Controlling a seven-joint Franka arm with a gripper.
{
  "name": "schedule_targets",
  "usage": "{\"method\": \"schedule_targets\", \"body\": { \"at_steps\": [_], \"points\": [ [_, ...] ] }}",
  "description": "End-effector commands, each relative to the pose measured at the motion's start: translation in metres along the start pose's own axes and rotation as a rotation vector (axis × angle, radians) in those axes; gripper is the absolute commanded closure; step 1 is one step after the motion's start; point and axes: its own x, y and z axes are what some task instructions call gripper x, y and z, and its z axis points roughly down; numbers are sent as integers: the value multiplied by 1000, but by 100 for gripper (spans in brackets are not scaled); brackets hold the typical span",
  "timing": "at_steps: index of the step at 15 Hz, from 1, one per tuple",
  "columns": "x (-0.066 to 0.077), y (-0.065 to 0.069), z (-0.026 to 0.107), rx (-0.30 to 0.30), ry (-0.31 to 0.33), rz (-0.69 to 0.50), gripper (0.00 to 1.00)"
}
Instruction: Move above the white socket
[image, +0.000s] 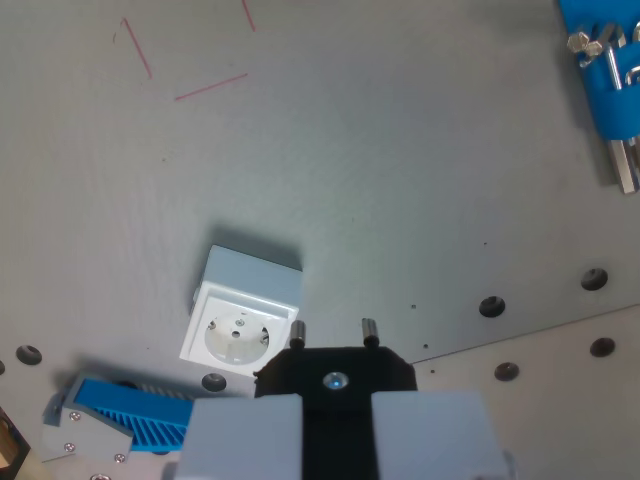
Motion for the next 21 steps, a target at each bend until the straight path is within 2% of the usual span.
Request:
{"method": "schedule_targets", "body": {
  "at_steps": [1, 11, 21],
  "points": [
    [0, 0, 0, 0, 0, 1, 100],
    [-2, -1, 3, 1, 4, -64, 100],
    [-16, -5, 22, 14, 61, -255, 100]
  ]
}}
